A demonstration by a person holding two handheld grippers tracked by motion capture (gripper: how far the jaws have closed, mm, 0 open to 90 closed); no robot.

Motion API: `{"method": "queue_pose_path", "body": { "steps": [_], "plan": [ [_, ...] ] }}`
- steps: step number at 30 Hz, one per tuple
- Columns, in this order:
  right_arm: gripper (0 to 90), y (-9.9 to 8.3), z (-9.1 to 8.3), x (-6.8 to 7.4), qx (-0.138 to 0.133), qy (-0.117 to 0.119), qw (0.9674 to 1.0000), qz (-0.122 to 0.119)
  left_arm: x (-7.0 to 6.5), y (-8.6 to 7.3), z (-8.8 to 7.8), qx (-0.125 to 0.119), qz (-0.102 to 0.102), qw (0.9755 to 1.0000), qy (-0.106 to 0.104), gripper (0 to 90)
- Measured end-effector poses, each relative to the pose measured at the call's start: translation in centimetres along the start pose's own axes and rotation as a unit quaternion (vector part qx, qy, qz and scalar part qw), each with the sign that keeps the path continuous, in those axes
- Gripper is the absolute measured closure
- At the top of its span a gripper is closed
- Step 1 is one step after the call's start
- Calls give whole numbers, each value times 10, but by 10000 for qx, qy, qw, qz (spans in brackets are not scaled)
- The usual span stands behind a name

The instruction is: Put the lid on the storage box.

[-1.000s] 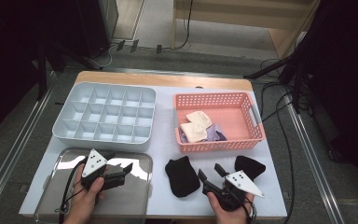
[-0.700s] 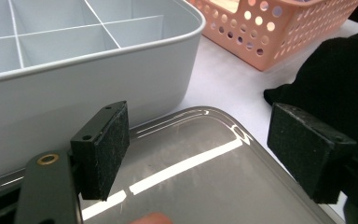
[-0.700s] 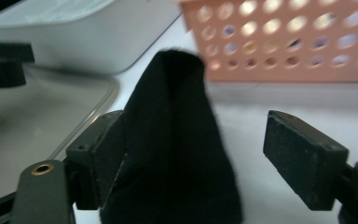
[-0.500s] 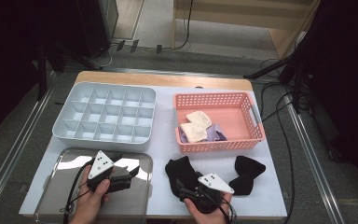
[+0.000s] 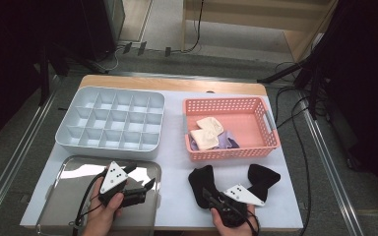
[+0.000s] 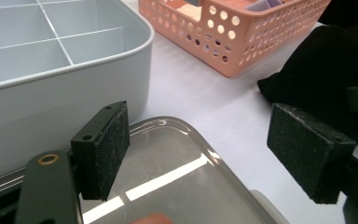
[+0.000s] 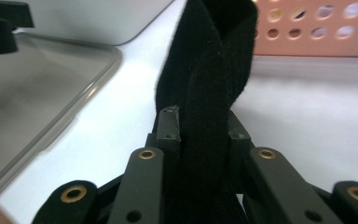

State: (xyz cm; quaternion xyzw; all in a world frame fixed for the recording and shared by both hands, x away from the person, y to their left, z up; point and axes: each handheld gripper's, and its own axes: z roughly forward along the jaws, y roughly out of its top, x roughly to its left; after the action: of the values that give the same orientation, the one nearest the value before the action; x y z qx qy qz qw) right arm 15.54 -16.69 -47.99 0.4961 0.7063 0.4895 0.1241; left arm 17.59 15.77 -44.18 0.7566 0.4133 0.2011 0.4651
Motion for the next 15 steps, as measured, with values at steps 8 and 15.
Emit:
{"method": "queue_pose_path", "body": {
  "steps": [8, 15],
  "plan": [
    [446, -2, -14, -29, -138, -589, 9982, -4, -14, 1, 2, 35, 94, 9999, -90, 217],
    [422, -4, -27, -32, -460, -886, 9948, 196, -8, 2, 11, 101, 26, 9999, -109, 219]
  ]
}}
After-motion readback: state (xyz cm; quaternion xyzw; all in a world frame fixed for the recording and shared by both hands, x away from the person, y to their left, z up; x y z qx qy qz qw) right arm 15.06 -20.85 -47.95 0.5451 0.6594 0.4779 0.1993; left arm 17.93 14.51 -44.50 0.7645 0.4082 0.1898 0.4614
